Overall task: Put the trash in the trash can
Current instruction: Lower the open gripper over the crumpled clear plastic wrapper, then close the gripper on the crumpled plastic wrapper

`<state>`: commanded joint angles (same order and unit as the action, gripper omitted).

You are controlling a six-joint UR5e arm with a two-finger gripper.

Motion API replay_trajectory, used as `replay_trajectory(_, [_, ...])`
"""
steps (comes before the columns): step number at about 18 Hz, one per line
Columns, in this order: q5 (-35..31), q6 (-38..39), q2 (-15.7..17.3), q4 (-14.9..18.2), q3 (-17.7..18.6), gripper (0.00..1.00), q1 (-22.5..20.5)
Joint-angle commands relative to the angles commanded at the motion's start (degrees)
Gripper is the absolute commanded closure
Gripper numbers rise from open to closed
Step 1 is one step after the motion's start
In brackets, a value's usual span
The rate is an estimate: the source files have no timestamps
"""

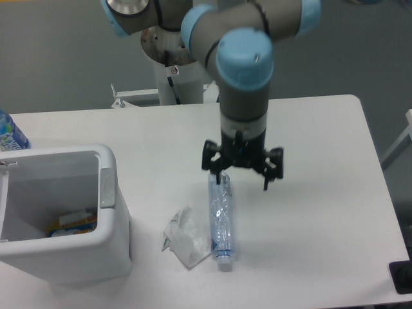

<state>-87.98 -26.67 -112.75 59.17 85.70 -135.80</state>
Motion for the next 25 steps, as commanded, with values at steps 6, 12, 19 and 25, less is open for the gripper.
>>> replay_trajectory(6, [2.71, 4.26, -4.67, -3.71, 0.09, 0.00, 2.91])
replay_trajectory(12, [7.12, 6.19, -6.17, -4.59, 1.14, 0.00, 4.05])
replay_trajectory(19, [6.59, 7.16, -8.36, -5.82, 2.99, 0.00, 5.55])
replay_trajectory(25, [5.63, 6.89, -9.42, -6.17, 3.16, 0.00, 5.63])
